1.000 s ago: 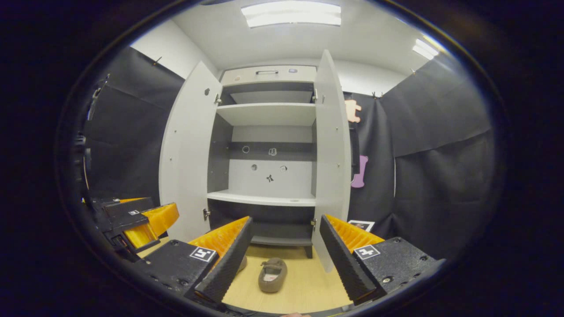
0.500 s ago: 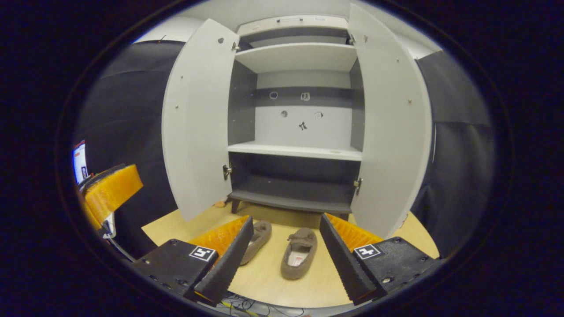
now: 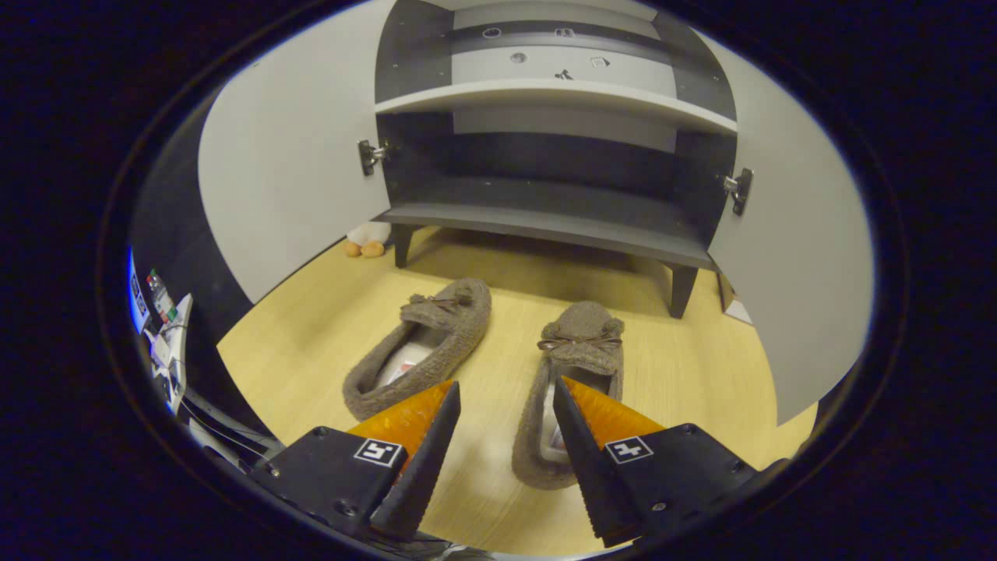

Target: Grab one shoe with the right hand and put it into the shoe cabinet, grab the other shoe with the left hand and put it into the shoe cabinet; then close the right door with the right hand and the left door with the left hand.

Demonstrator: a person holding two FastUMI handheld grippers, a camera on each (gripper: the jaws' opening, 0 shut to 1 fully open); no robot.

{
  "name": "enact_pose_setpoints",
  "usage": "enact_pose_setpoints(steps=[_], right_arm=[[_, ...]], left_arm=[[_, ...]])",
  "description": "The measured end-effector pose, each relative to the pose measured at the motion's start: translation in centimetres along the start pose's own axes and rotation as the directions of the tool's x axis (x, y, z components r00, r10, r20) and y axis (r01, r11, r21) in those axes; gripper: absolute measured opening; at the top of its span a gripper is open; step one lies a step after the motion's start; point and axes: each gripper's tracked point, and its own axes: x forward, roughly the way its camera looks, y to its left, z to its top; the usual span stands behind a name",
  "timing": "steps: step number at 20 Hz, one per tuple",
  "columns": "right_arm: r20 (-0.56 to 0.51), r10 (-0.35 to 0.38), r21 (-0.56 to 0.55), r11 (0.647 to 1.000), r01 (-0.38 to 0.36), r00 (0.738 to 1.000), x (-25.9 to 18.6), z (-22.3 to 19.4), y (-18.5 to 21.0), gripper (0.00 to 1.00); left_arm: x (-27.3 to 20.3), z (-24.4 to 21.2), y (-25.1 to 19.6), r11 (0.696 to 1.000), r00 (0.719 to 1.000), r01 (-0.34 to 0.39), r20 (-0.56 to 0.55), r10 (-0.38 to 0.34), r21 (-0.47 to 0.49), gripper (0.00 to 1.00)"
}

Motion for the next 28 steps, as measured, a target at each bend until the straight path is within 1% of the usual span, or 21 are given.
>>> enact_pose_setpoints(steps=[1,2,3,4,7,8,9,11,12,13,14,15,16,17,18,19,21,24,26,28], right_arm=[[-0.017,-0.007,0.008,1.000,0.008,1.000,0.9,-0.2,-0.2,0.79],[-0.029,-0.006,0.014,1.000,0.006,1.000,1.8,-0.2,-0.2,0.71],[-0.049,-0.009,0.014,1.000,0.010,0.999,2.6,-0.3,-0.4,0.67],[-0.063,-0.012,0.016,1.000,0.013,0.998,3.4,-0.3,-0.5,0.61],[-0.086,-0.043,0.013,0.999,0.044,0.995,5.9,-0.3,-1.1,0.59],[-0.087,-0.043,0.010,0.999,0.044,0.995,6.7,-0.3,-1.2,0.58],[-0.092,-0.046,0.007,0.999,0.047,0.995,7.4,-0.5,-1.3,0.54],[-0.079,-0.058,-0.019,0.998,0.057,0.995,8.4,-0.9,-1.8,0.48],[-0.065,-0.070,-0.035,0.997,0.068,0.995,8.6,-1.0,-2.2,0.47],[-0.051,-0.086,-0.041,0.996,0.084,0.995,8.6,-0.9,-2.6,0.43],[-0.042,-0.097,-0.036,0.995,0.095,0.994,8.5,-0.8,-2.8,0.31],[-0.035,-0.103,-0.020,0.995,0.103,0.994,8.5,-0.9,-3.0,0.24],[-0.029,-0.106,-0.010,0.994,0.106,0.994,8.3,-0.5,-3.2,0.14],[-0.025,-0.106,-0.004,0.994,0.106,0.994,8.4,-0.8,-3.2,0.11],[-0.021,-0.107,-0.006,0.994,0.107,0.994,8.4,-0.8,-3.2,0.06],[-0.013,-0.109,-0.008,0.994,0.109,0.994,8.2,-0.7,-3.3,0.05],[0.020,-0.091,-0.014,0.996,0.092,0.996,7.2,-0.4,-3.2,0.04],[0.086,-0.060,-0.055,0.996,0.065,0.995,4.9,0.2,-3.0,0.04],[0.124,-0.042,-0.040,0.998,0.047,0.991,2.5,0.8,-2.4,0.04],[0.191,-0.034,-0.020,0.999,0.039,0.981,-0.3,2.3,-2.2,0.04]], left_arm=[[0.0,-0.4,0.2,1.000,1.000,-0.005,-0.010,0.005,0.000,0.94],[-0.3,-0.8,0.4,1.000,1.000,-0.012,-0.018,0.012,0.001,0.94],[-0.5,-1.1,0.7,1.000,1.000,-0.019,-0.024,0.019,0.003,0.94],[-0.5,-1.2,0.9,1.000,0.999,-0.025,-0.029,0.025,0.005,0.94],[-0.4,-1.4,1.7,0.998,0.998,-0.054,-0.034,0.054,0.014,0.94],[-0.4,-1.3,1.7,0.998,0.998,-0.059,-0.035,0.060,0.017,0.99],[-0.4,-1.4,1.9,0.998,0.997,-0.067,-0.038,0.068,0.021,0.94],[-0.5,-1.5,2.0,0.997,0.996,-0.077,-0.044,0.078,0.028,0.94],[-0.4,-1.5,2.1,0.997,0.996,-0.077,-0.047,0.079,0.029,0.94],[-0.5,-1.5,2.1,0.996,0.996,-0.079,-0.050,0.081,0.030,0.94],[-0.5,-1.5,2.1,0.996,0.995,-0.081,-0.051,0.083,0.031,0.94],[-0.5,-1.5,2.1,0.996,0.995,-0.085,-0.052,0.087,0.033,0.94],[-0.5,-1.5,2.1,0.996,0.995,-0.086,-0.050,0.088,0.036,0.94],[-0.5,-1.4,2.1,0.995,0.995,-0.087,-0.048,0.089,0.039,0.94],[-0.4,-1.4,2.1,0.995,0.995,-0.086,-0.045,0.088,0.043,0.99],[-0.4,-1.3,2.2,0.995,0.995,-0.086,-0.044,0.088,0.049,0.94],[-0.6,-1.2,2.2,0.995,0.995,-0.085,-0.040,0.088,0.057,0.94],[-1.1,-0.9,1.3,0.996,0.997,-0.068,-0.033,0.070,0.049,0.94],[-1.3,-0.9,1.0,0.997,0.998,-0.054,-0.029,0.056,0.046,0.95],[-1.4,-1.0,0.8,0.998,0.998,-0.048,-0.026,0.049,0.046,0.94]])
